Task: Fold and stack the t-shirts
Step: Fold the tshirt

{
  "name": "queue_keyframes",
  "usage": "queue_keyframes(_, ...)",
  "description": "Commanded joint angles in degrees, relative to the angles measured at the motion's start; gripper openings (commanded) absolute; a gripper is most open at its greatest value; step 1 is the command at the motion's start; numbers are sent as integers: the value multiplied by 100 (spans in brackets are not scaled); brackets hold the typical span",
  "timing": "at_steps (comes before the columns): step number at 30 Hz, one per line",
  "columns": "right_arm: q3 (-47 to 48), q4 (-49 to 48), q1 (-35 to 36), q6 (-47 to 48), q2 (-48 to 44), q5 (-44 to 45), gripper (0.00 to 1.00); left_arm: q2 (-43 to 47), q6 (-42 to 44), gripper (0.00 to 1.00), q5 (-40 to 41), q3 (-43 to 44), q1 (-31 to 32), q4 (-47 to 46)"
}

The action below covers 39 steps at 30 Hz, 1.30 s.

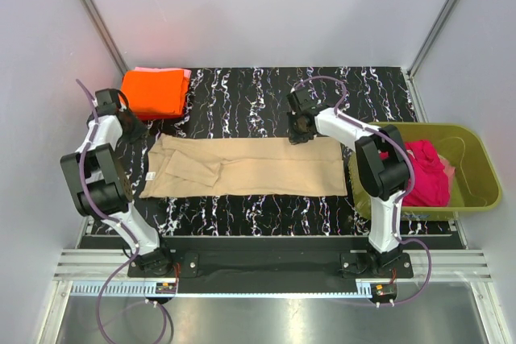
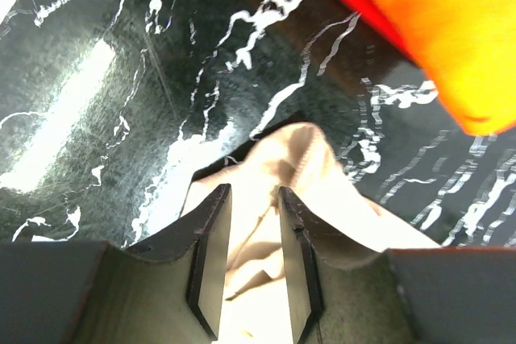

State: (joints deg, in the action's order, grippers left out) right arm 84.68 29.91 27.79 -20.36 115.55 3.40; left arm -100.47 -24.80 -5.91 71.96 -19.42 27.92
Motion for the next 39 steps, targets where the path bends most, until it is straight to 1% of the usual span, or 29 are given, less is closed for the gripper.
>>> queue_keyframes(1, 66, 24, -28, 23, -445, -251, 13, 326, -43, 35, -93, -24, 78, -32)
queue_keyframes(3, 74, 15, -37, 15, -419, -322, 13, 274, -25, 35, -601, -77, 175, -164)
queue_keyframes(6, 40, 15, -19, 6, -393, -322, 13, 116, -25, 35, -1025, -182, 412, -375)
queue_keyframes(7, 31, 6, -28, 23, -393, -331, 13, 89, -51, 35, -1026, -218, 543, -419)
queue_keyframes(11, 13, 15, -28, 111, -384, -322, 13, -96, -209, 35, -1070, -420, 685, -769)
queue_keyframes(14, -22, 6, -28, 155, -410, -279, 13, -298, -333, 35, -947, -560, 694, -841)
queue_keyframes(17, -119, -3, -28, 190, -480, -217, 13, -535, -342, 33, -640, -648, 694, -736)
queue_keyframes(20, -224, 6, -28, 190, -551, -129, 12, -501, -342, 33, -192, -789, 694, -718)
queue_keyframes(24, -373, -3, -28, 199, -682, -59, 12, -509, -342, 33, 335, -614, 694, -481)
queue_keyframes(25, -391, -3, -28, 208, -744, -50, 12, -509, -316, 33, 345, -552, 694, -437)
queue_keyframes(30, -593, 6, -19, 164, -1016, 3, 12, 0, -193, 33, 398, -210, 711, -182)
queue_keyframes(33, -716, 6, -28, 146, -1410, 12, 13, 413, -61, 33, 546, -95, 878, 72)
queue_keyframes(35, -795, -3, -28, 146, -1561, 12, 14, 815, -69, 33, 565, -226, 966, 169)
queue_keyframes(37, -813, 15, -28, 155, -1658, 3, 14, 1142, -183, 33, 539, -656, 1097, 82)
queue_keyframes(38, -857, 23, -28, 164, -1676, -6, 14, 1413, -183, 33, 478, -797, 1159, 12)
queue_keyframes(39, -892, 24, -28, 155, -1702, -102, 14, 1537, -201, 34, 251, -1050, 1290, -32)
